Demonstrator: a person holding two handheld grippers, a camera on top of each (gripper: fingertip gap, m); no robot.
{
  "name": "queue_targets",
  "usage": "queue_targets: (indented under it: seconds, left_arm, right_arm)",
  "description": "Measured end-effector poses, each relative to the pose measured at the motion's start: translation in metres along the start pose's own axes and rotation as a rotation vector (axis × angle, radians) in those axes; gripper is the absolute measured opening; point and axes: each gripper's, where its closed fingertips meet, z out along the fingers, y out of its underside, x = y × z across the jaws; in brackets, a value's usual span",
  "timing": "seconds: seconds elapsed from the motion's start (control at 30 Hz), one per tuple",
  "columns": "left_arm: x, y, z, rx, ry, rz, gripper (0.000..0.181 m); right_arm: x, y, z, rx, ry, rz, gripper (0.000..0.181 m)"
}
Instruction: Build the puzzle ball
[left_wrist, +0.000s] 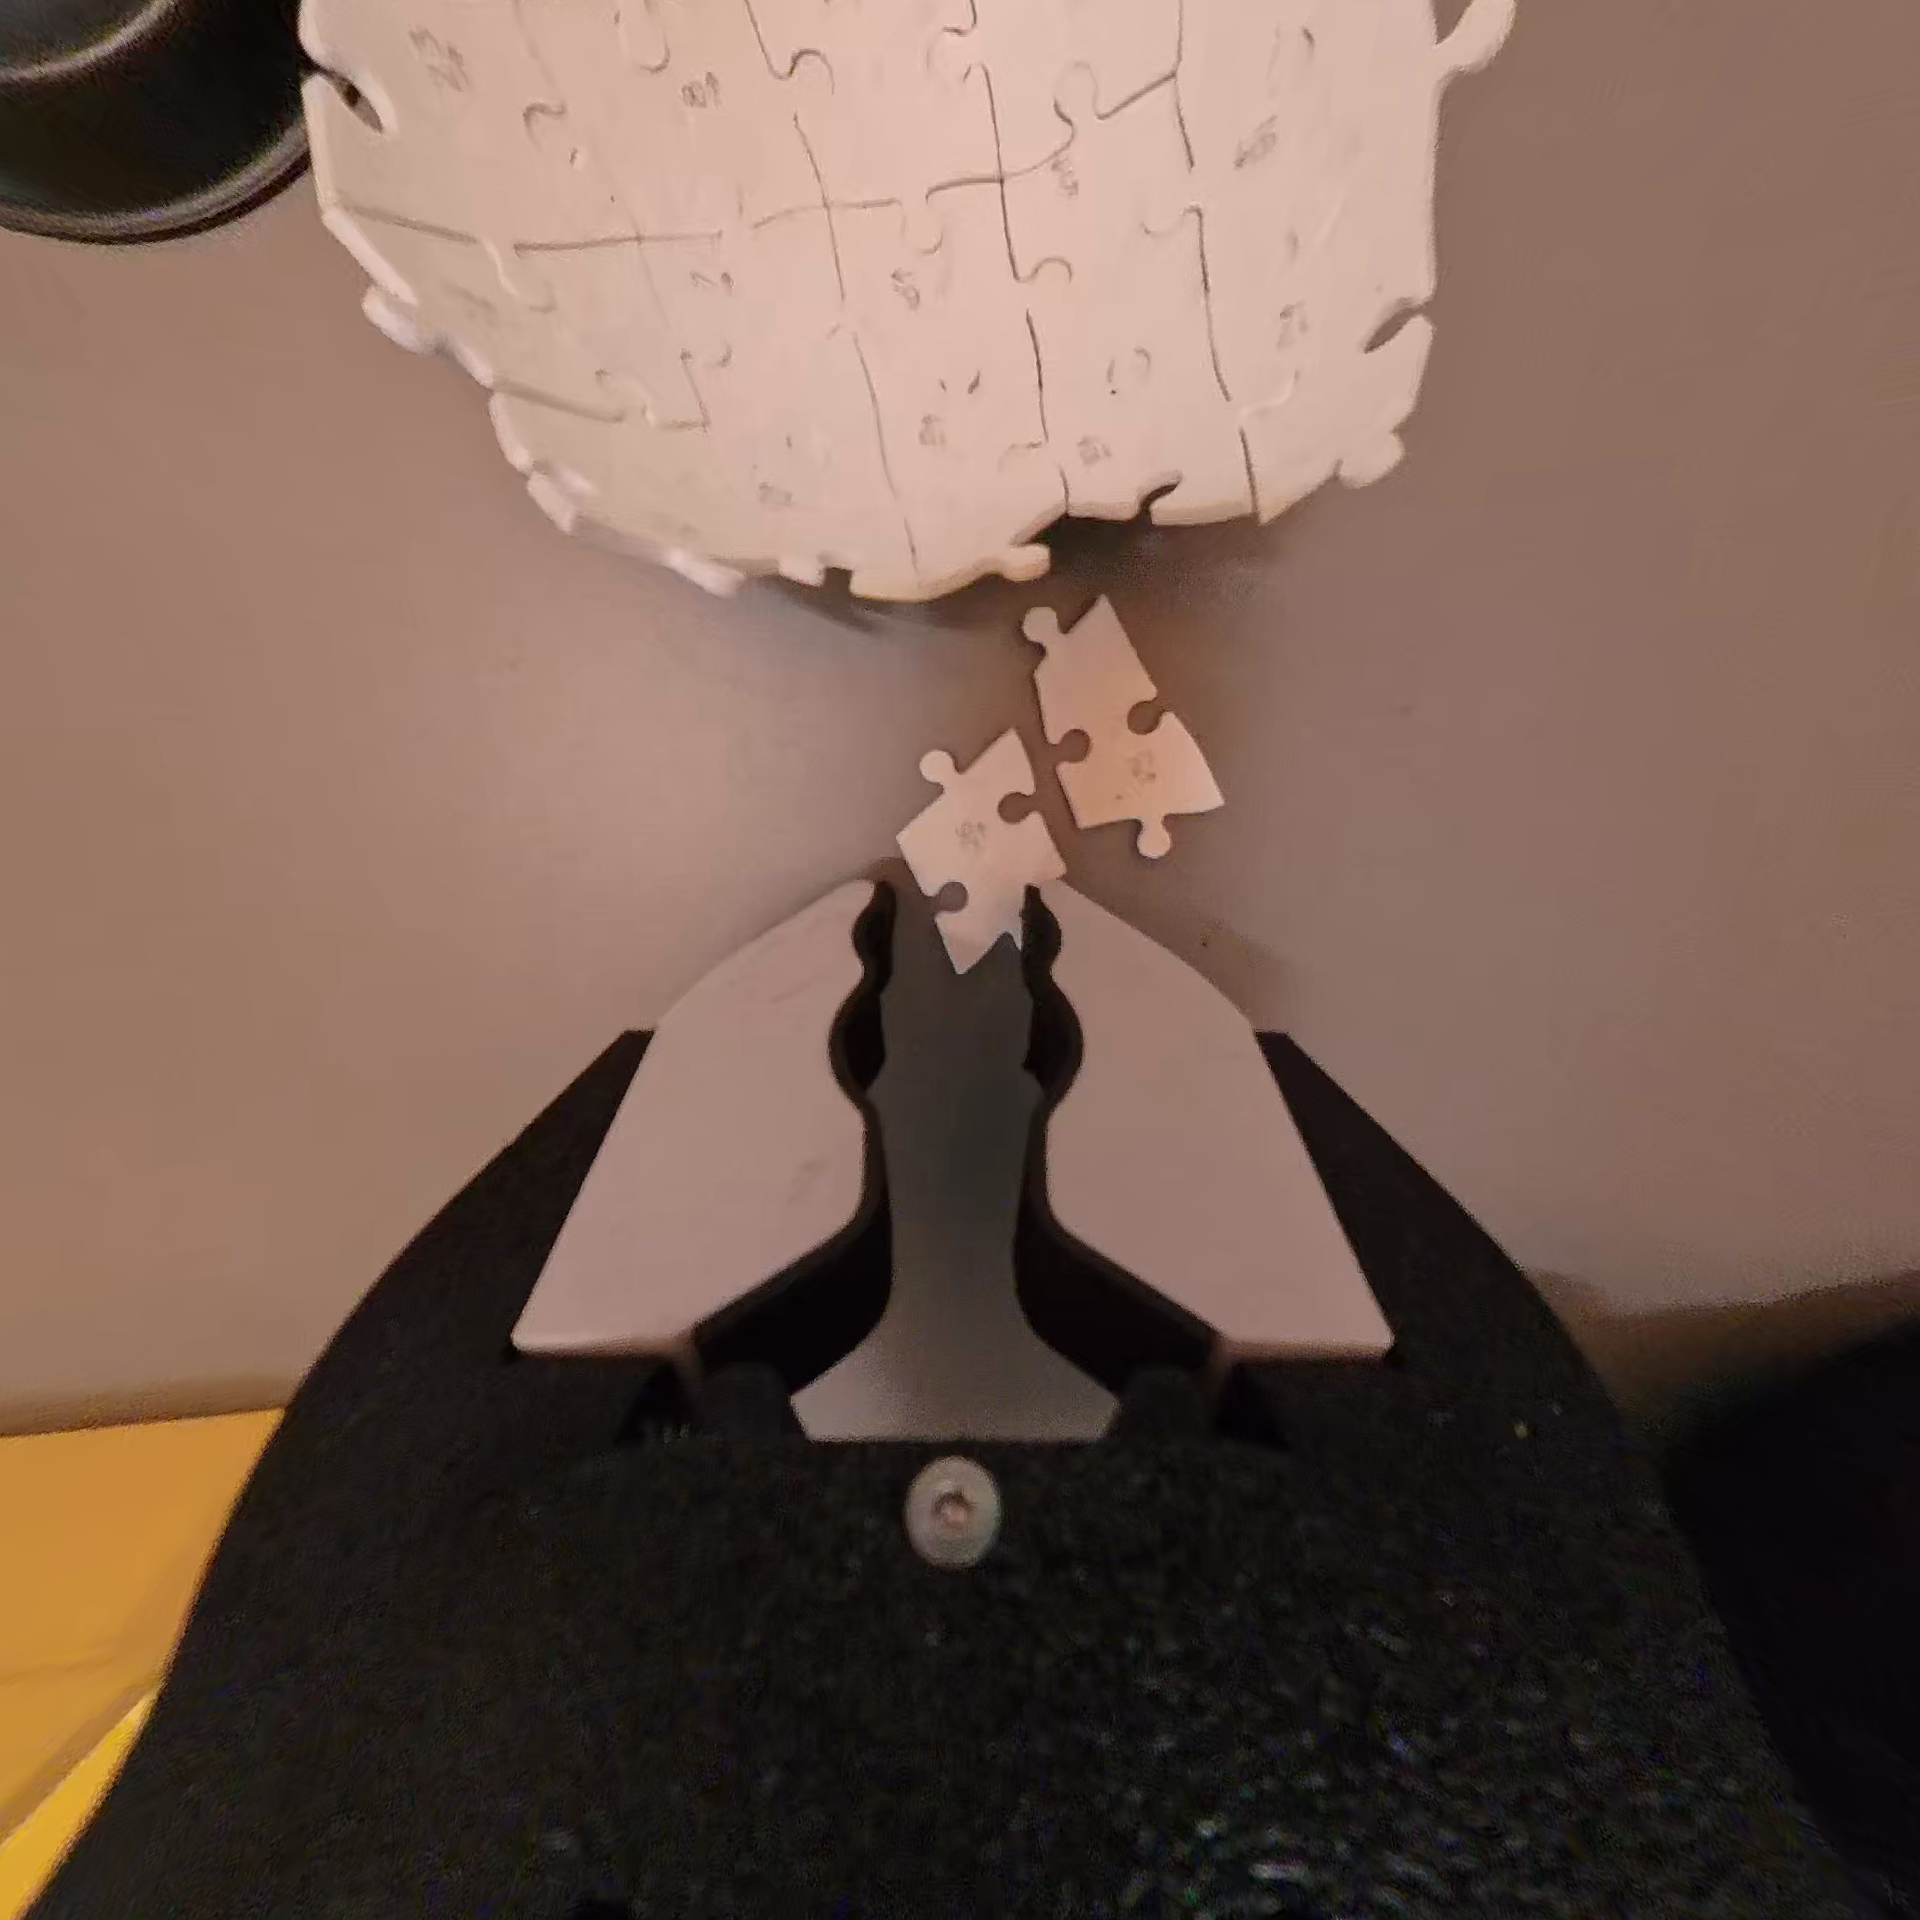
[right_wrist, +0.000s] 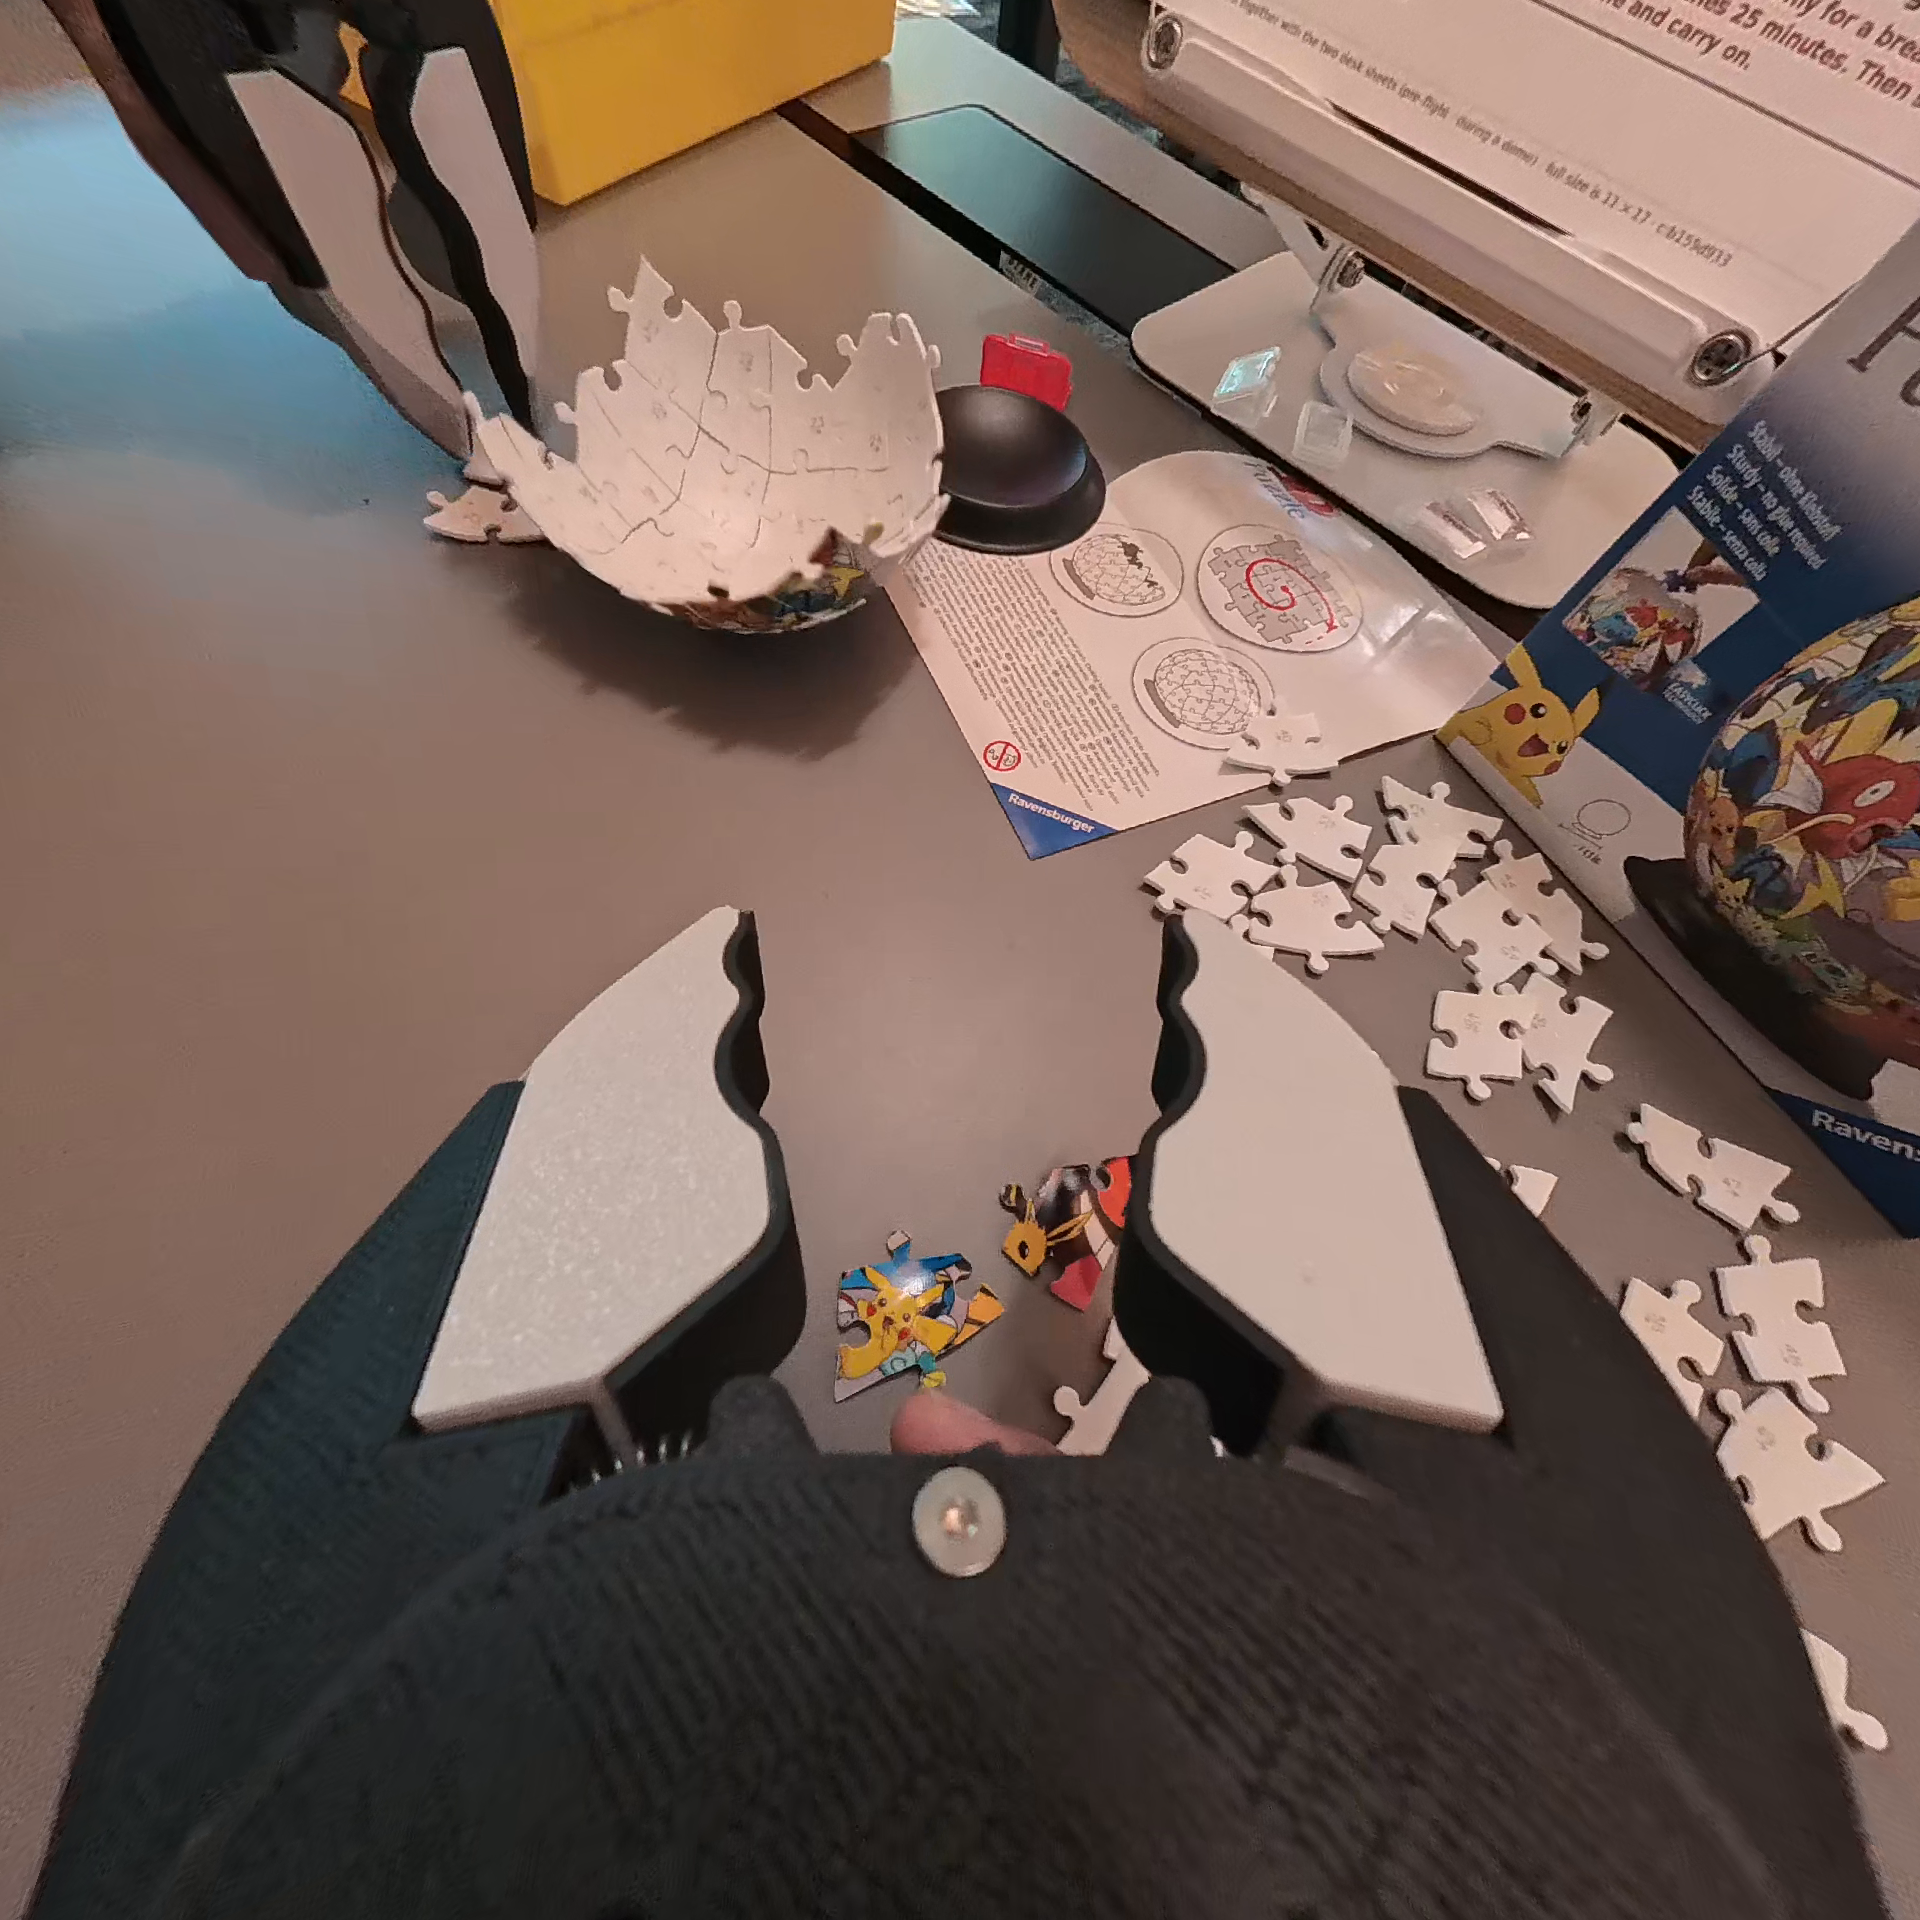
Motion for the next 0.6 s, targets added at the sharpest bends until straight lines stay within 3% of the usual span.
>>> queue_targets:
  seconds: [0.3,0.6]
  left_arm:
    - [-0.001,0.001,-0.001,0.049,0.036,0.04,0.001]
    - [-0.001,0.001,-0.005,0.08,0.052,0.013,0.0]
  right_arm:
    - [-0.001,-0.004,0.001,0.007,0.006,0.008,0.074]
    - [-0.014,-0.011,0.007,-0.012,-0.016,-0.056,0.074]
